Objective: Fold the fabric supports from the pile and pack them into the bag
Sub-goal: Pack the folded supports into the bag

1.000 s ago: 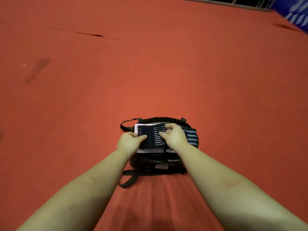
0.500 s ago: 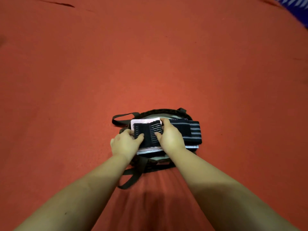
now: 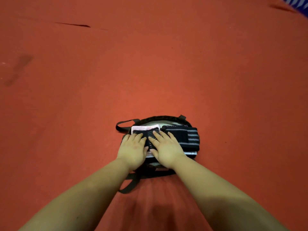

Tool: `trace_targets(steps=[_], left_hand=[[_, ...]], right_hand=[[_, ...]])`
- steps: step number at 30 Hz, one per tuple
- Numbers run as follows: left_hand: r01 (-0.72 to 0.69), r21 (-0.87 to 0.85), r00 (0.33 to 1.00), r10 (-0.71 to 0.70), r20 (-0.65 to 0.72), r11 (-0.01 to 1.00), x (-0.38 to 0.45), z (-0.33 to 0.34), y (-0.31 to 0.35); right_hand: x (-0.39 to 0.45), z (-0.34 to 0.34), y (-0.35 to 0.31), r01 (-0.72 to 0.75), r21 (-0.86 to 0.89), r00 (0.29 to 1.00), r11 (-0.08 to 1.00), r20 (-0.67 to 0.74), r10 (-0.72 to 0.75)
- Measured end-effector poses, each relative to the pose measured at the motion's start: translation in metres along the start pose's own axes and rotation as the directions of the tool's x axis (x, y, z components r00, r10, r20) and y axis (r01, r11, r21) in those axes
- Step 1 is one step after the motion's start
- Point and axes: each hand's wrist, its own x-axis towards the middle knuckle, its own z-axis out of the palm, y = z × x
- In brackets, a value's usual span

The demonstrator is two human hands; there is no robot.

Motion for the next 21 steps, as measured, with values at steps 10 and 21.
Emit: trace_targets(steps=[10, 21], left_hand=[[-0.139, -0.197, 0.990, 0.139, -0.010, 0.970, 0.053, -0.032, 0.045], [-0.195, -0.205, 0.922, 0.251, 0.296, 0.959, 0.105, -0.009, 0.100]], right_hand=[[0.016, -0.031, 0.098, -0.523, 0.551, 0.771, 0.650, -0.018, 0.636], [0.044, -0.017, 0.160, -0.505, 0.830, 0.712, 0.238, 0.245, 0.659]])
